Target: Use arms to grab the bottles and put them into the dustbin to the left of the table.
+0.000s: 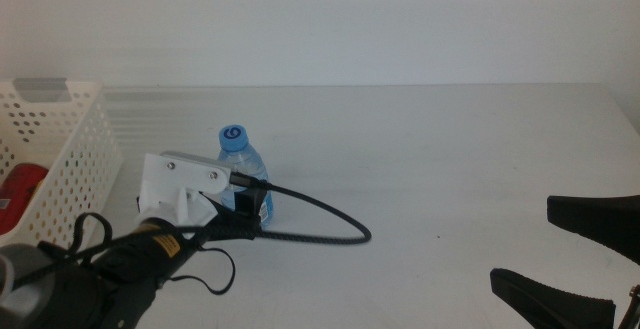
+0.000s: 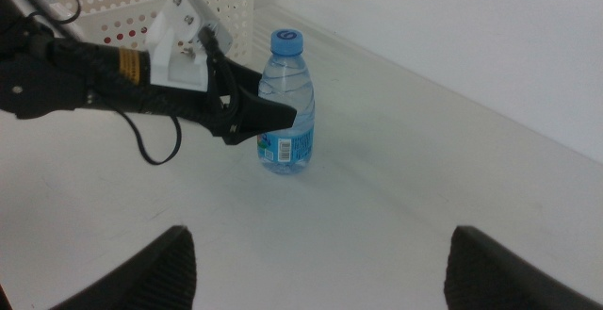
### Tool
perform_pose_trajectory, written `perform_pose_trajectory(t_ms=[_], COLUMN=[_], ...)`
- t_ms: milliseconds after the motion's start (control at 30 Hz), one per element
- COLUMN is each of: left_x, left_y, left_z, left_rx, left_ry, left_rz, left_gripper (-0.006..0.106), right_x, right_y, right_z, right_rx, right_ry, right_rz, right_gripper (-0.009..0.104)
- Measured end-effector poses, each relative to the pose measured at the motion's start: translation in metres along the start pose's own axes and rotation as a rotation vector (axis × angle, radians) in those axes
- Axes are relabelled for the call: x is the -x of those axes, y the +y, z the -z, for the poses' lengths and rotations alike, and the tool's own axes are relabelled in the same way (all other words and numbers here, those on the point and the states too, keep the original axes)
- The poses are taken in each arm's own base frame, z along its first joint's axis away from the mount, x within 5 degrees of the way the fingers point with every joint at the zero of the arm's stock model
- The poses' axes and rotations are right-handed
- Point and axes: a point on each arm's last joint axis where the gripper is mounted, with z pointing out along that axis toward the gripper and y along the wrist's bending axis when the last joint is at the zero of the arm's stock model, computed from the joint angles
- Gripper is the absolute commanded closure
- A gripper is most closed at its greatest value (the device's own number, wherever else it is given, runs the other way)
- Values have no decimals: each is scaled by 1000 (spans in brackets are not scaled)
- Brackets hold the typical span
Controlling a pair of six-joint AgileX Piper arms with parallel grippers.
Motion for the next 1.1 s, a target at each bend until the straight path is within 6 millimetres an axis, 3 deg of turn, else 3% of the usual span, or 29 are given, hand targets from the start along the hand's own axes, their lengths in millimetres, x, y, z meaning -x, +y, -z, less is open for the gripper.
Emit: perform_pose_trajectory(t_ms=[433,500,633,800,933,1100], left_x=[-5,-6,-4,4,14,40], left_y=[13,13,13,12,12,9], left_z=[-37,-39,-39,-30,-13,10], left_rx=[-67,-70,-65,-51,-31,-25], left_ry=[-49,-60,-62,-1,81,117], left_rz=[41,42,51,61,83,58], left_gripper=[13,20,45,72,79,82], right_x=[0,0,0,0,0,0], right_y=[0,0,0,0,0,0], right_z=[0,0,0,0,0,0], right_rx=[0,0,0,0,0,0], right_ry=[0,0,0,0,0,0], right_rz=[0,0,0,0,0,0], right_gripper=[13,13,13,13,13,13])
